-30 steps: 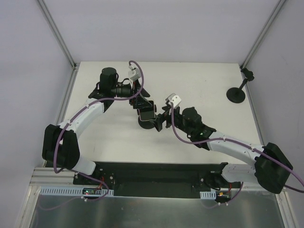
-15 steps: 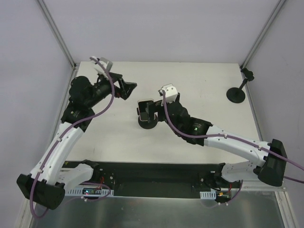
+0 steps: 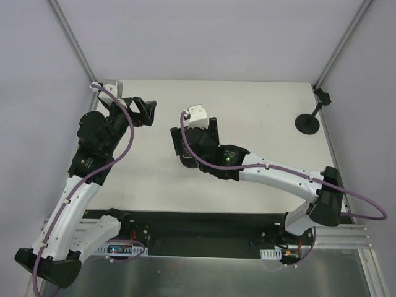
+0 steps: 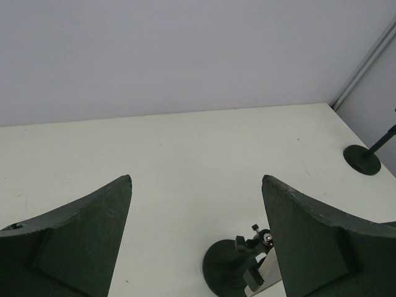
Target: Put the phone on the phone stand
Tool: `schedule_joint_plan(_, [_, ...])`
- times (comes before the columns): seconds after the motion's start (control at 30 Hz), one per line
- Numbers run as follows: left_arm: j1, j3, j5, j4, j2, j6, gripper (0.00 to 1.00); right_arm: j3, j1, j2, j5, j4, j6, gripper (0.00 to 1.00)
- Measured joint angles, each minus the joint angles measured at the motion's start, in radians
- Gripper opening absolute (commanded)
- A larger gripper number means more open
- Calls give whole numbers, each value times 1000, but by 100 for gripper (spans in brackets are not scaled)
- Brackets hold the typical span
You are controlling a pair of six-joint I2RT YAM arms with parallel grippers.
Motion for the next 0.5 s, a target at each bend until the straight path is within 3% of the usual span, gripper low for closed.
schedule_joint_plan(0.5, [-20,-2,-50,-5,-2,2,83,139,-1,138,91,-111,70,98])
